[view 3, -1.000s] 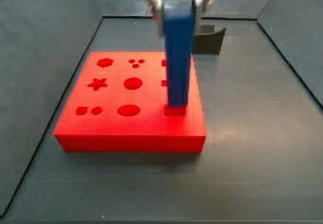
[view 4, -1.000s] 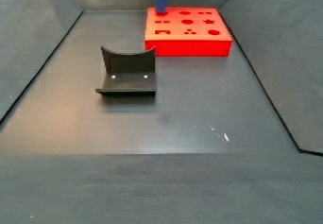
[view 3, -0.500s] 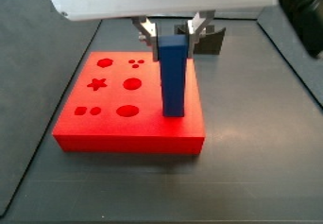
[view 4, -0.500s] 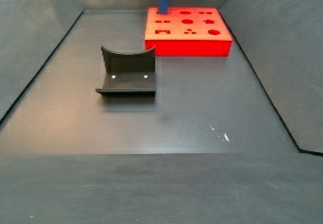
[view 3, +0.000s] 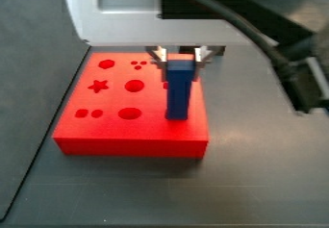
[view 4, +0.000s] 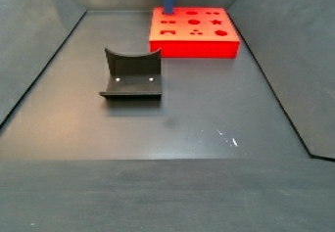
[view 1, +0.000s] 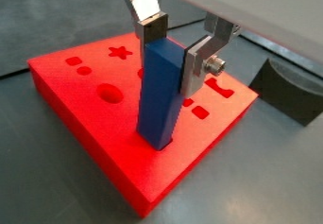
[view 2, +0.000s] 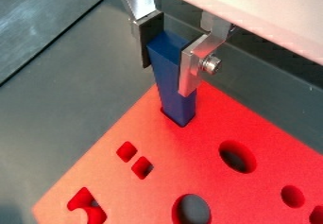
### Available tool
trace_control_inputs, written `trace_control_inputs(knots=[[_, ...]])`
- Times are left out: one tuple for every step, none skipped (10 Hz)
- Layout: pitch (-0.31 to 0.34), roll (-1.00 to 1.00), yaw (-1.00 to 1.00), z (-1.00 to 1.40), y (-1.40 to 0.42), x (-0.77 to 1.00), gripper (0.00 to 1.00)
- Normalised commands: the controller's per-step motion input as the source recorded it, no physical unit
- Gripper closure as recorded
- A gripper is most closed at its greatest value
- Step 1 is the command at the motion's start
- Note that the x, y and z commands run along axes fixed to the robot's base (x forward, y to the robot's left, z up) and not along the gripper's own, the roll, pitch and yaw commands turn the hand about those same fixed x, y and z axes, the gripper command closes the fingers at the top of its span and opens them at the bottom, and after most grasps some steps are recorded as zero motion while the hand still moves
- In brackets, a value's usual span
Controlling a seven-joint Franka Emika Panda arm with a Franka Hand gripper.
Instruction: Insert the rectangle object.
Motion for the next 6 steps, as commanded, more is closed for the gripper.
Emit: trace_control_inputs(knots=[[0.297,-0.1,0.11,-0.57,0.0,0.38,1.0],[0.224,-0.19,0.07,-0.55,0.01,0.1,1.0],[0.184,-0.17,0.13,-0.5,0.0,0.09,1.0],[0.0,0.0,0.07,-0.05,-0.04,0.0,1.0],[0.0,-0.01,0.0,0.0,0.0,0.0,1.0],[-0.017,0.0,0.05,-0.04,-0.13,0.0,1.0]])
